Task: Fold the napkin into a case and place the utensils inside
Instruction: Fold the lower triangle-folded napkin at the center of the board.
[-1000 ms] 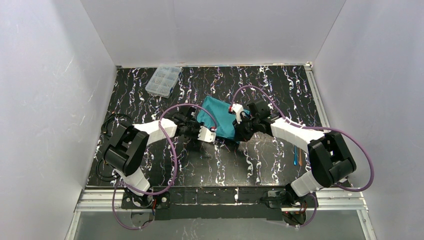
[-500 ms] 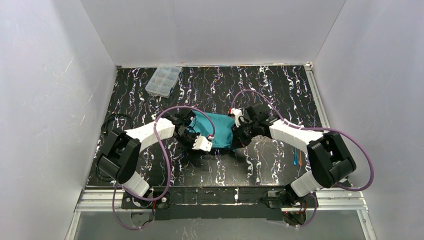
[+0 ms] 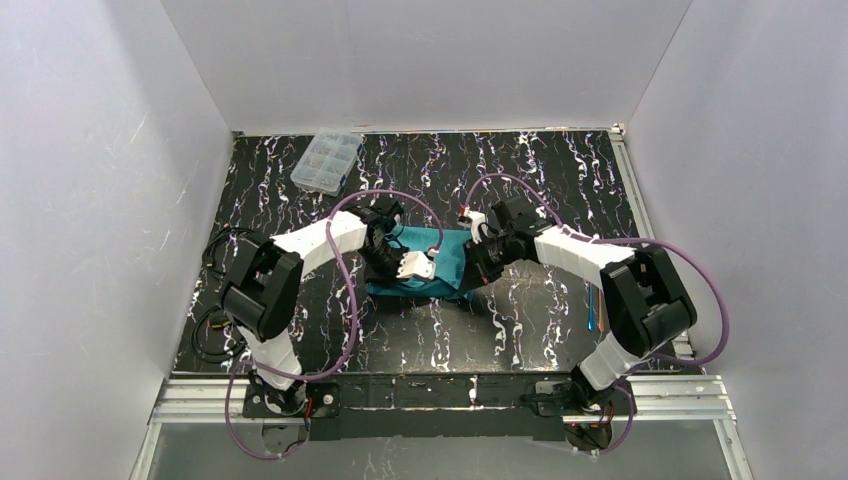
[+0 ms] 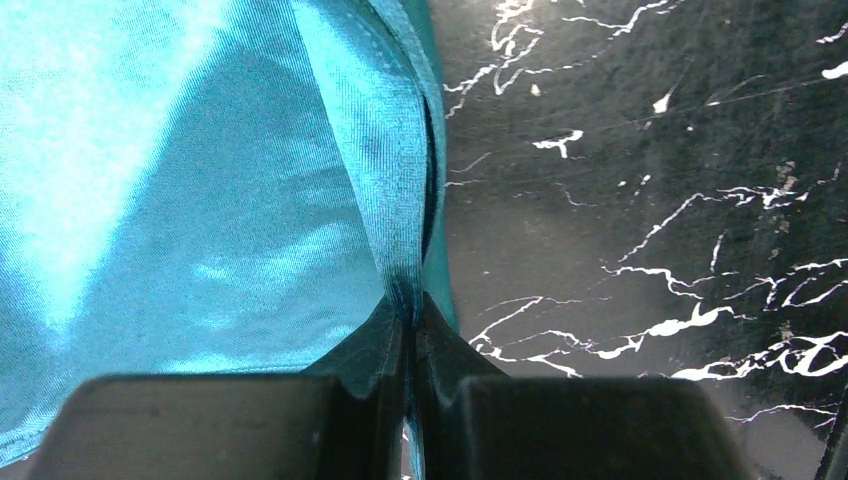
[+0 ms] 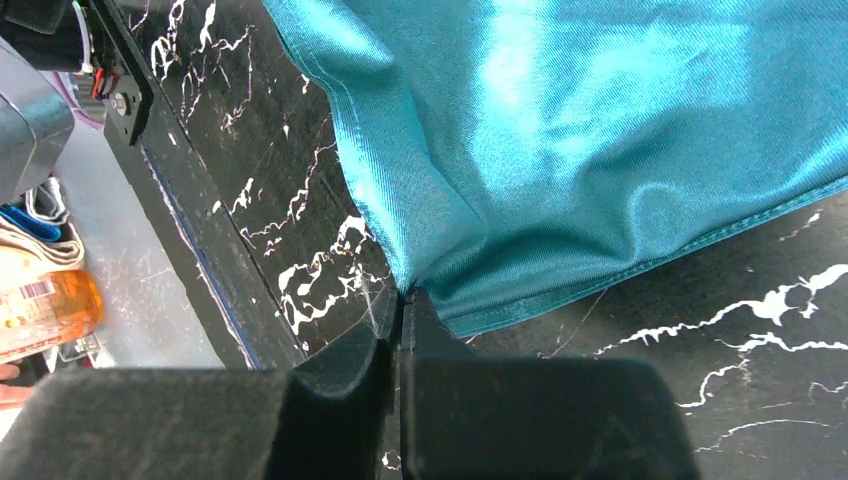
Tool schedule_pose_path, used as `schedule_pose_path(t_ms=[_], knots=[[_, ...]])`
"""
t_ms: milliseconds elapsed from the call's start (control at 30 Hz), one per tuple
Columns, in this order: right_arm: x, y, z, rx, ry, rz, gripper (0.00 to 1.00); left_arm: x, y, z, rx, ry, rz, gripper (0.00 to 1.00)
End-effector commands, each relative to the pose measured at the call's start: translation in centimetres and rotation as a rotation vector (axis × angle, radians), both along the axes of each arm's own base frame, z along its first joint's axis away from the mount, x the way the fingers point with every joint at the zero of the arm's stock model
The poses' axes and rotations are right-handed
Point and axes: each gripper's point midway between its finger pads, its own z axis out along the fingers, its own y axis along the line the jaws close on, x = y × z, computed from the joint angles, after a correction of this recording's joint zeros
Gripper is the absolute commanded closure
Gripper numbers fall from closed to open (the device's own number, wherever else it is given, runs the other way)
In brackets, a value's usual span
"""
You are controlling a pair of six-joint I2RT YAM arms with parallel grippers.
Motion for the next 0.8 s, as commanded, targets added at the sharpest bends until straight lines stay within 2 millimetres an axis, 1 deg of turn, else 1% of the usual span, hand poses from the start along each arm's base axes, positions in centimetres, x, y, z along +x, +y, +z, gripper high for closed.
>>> schedule_pose_path(t_ms=[0, 200, 300, 433, 600, 767], knots=[[1.0, 0.4, 0.9, 0.040, 0.029, -0.005, 0.99, 0.6, 0.1, 0.4, 0.034, 0.021, 0.024, 1.00], [2.0, 0.1, 0.4, 0.042, 0.050, -0.042, 0.99, 2.2, -0.2, 0.5, 0.054, 0.021, 0.045, 1.00], [2.4, -0.1, 0.2, 0.044, 0.071, -0.058, 0.99, 2.6, -0.2, 0.9, 0.049, 0.029, 0.054, 1.00], [3.0, -0.2, 0.4, 0.074, 0.091, -0.084, 0.99, 2.9, -0.2, 1.3, 0.045, 0.029, 0.068, 1.00], [3.6, -0.1, 0.2, 0.091, 0.110, -0.111, 0.99, 3.8, -0.2, 1.2, 0.065, 0.039, 0.093, 1.00], [4.4, 0.0, -0.4, 0.082, 0.120, -0.137, 0.99, 5.3, -0.9, 1.0, 0.065, 0.021, 0.141, 0.93]])
